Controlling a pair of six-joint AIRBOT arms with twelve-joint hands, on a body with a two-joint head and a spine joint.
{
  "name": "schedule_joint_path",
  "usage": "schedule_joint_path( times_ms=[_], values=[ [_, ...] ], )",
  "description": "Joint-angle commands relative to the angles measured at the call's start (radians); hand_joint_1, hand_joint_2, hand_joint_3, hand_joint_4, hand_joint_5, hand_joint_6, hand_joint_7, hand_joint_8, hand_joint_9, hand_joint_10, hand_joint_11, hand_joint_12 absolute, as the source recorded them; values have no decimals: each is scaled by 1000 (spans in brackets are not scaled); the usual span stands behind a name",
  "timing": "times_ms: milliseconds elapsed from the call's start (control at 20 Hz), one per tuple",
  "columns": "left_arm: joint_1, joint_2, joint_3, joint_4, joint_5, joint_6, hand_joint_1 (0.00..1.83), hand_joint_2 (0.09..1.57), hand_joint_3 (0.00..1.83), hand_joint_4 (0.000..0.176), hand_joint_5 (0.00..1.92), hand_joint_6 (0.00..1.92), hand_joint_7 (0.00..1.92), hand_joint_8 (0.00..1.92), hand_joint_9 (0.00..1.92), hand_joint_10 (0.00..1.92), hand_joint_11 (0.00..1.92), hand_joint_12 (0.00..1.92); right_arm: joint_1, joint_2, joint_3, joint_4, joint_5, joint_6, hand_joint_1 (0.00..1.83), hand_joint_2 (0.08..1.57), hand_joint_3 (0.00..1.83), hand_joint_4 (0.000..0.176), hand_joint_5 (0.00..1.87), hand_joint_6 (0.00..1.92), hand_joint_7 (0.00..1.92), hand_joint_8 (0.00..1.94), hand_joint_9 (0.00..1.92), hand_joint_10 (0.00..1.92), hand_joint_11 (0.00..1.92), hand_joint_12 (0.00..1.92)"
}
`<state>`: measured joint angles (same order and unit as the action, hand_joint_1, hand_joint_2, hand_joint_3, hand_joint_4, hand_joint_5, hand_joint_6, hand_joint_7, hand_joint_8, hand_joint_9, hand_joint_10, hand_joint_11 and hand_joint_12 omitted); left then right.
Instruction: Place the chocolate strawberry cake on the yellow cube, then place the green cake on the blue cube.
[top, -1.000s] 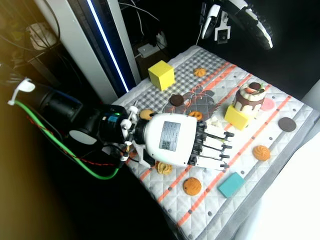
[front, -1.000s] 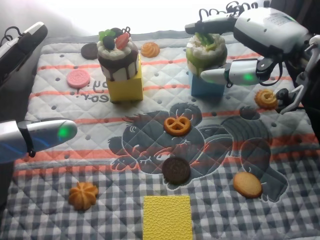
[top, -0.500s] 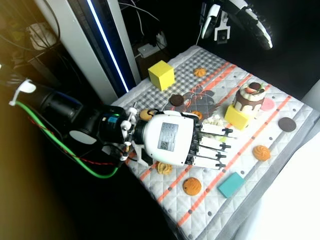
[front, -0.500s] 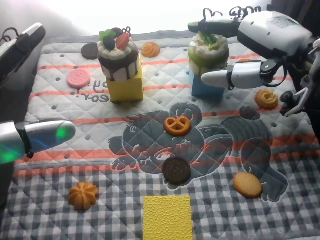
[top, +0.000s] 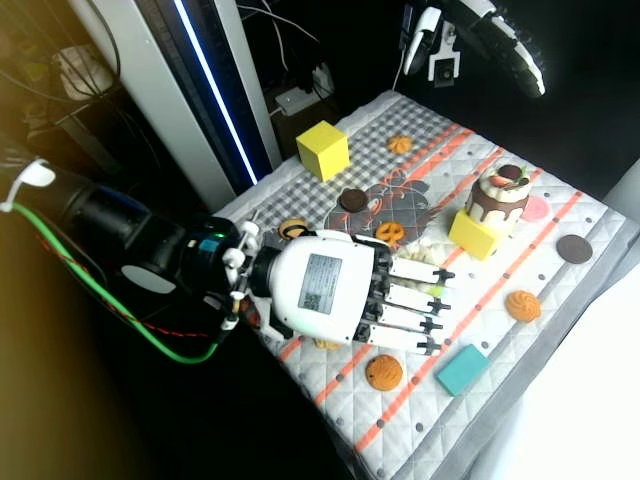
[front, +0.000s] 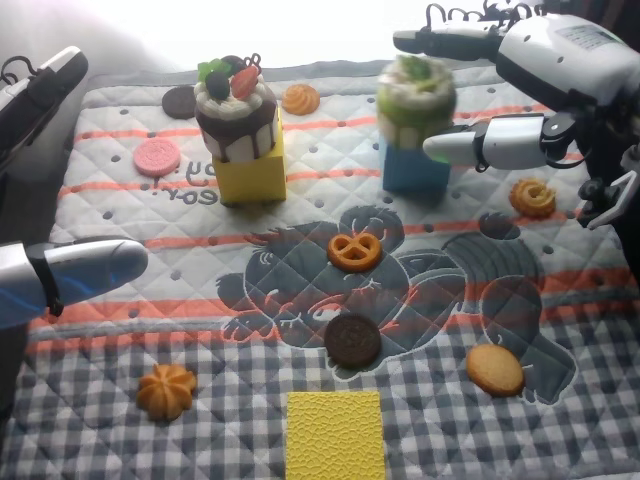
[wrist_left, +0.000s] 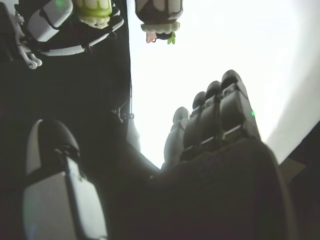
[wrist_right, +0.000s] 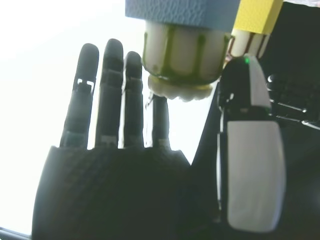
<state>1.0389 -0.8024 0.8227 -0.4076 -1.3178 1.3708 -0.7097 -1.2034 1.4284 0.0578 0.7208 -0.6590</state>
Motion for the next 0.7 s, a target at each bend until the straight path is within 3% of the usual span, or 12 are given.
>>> schedule_joint_path(
  times_ms=[0, 100, 150, 200, 250, 300, 400, 550, 600, 650],
  values=[
    [-5, -1, 1, 10, -129, -8, 733, 824, 4, 115, 20, 0, 0, 0, 0, 0, 0, 0, 8, 4, -3, 10, 130, 3, 763, 1059, 0, 173, 159, 0, 278, 0, 315, 0, 3, 783],
    [-4, -1, 1, 9, -130, -10, 735, 822, 3, 106, 11, 1, 0, 0, 0, 0, 0, 0, 8, 6, -4, 10, 133, 3, 730, 1044, 0, 176, 31, 0, 122, 0, 167, 0, 0, 510],
    [-4, -1, 1, 8, -130, -10, 739, 802, 0, 118, 22, 5, 0, 0, 0, 0, 0, 0, 8, 6, -5, 11, 134, 3, 708, 1036, 0, 176, 5, 0, 24, 0, 64, 0, 0, 340],
    [-3, -2, 0, 8, -131, -11, 743, 809, 0, 106, 15, 2, 0, 0, 0, 0, 0, 0, 7, 6, -6, 11, 135, 3, 674, 1021, 0, 176, 0, 0, 4, 0, 18, 1, 0, 253],
    [-2, -2, 0, 7, -131, -12, 758, 803, 0, 137, 15, 2, 0, 0, 0, 0, 0, 0, 5, 7, -8, 11, 138, 3, 641, 1018, 0, 176, 0, 0, 0, 0, 3, 0, 0, 115],
    [-1, -3, 0, 6, -131, -12, 758, 808, 0, 136, 14, 1, 0, 0, 0, 0, 0, 0, 2, 10, -11, 12, 144, 3, 619, 1016, 0, 176, 0, 0, 0, 0, 0, 0, 0, 32],
    [0, -3, 0, 4, -131, -14, 724, 807, 0, 114, 8, 0, 0, 0, 0, 0, 0, 0, -1, 16, -17, 15, 159, 3, 580, 1009, 0, 176, 0, 0, 0, 0, 0, 0, 0, 0],
    [1, -6, 14, 2, -135, -54, 748, 810, 0, 109, 19, 4, 0, 0, 0, 0, 0, 0, -32, 47, -56, 42, 257, 3, 575, 1035, 8, 176, 0, 0, 0, 0, 0, 0, 0, 0],
    [1, -11, 27, 5, -139, -87, 761, 811, 0, 118, 11, 0, 0, 0, 0, 0, 0, 0, -50, 61, -74, 54, 302, 3, 658, 1029, 3, 176, 0, 0, 0, 0, 0, 0, 0, 0],
    [2, -17, 46, 11, -144, -144, 782, 817, 2, 140, 16, 3, 0, 0, 0, 0, 0, 0, -79, 83, -105, 72, 365, 3, 657, 1017, 0, 176, 0, 0, 0, 0, 0, 0, 0, 0]
  ],
)
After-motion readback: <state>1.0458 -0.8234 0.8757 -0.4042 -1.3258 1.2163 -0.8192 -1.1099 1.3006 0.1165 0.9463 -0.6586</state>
